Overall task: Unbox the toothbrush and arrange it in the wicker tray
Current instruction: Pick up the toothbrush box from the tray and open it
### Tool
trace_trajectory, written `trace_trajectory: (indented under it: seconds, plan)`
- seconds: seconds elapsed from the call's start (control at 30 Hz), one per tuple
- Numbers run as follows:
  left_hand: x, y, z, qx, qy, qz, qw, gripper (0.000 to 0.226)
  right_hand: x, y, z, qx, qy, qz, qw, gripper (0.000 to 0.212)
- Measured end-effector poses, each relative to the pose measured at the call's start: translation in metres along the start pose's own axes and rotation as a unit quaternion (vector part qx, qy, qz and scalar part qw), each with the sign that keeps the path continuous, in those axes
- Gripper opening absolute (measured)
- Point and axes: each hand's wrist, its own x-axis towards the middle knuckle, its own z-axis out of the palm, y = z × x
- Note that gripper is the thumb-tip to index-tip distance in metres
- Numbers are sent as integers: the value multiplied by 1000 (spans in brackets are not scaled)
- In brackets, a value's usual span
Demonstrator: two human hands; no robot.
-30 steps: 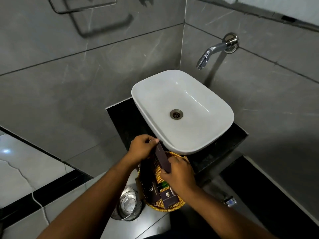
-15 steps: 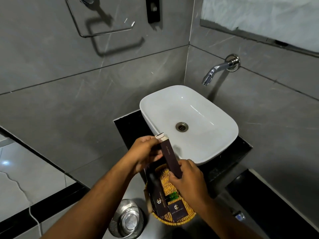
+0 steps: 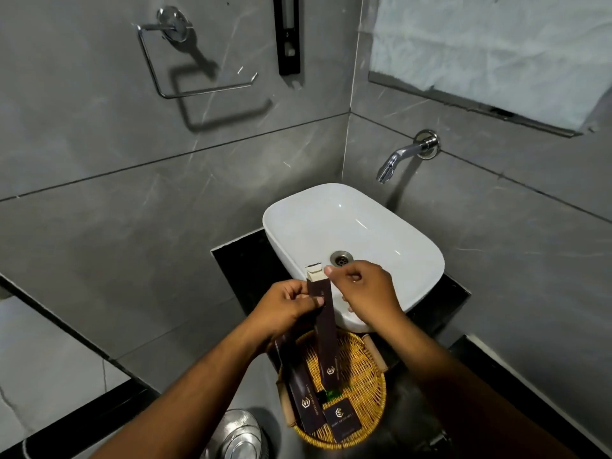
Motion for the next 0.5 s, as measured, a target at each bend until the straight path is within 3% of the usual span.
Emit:
trace_trajectory:
  seconds: [0.1,0.2,0.37,0.5]
  plan:
    - [1,5,3,29,-7,10,999,12,8,-9,-1,-15,-35,20,999,27]
    - [1,8,6,37,-6,10,999,12,9,-4,-2,45,-38,67,996,26]
    - [-6,-2,14,111,-27,7,993,23,10,-3,2,159,15,126,979,24]
    - [-9,-5,15,200,-6,3,980,21,11,3,-2,272,55,193,941,25]
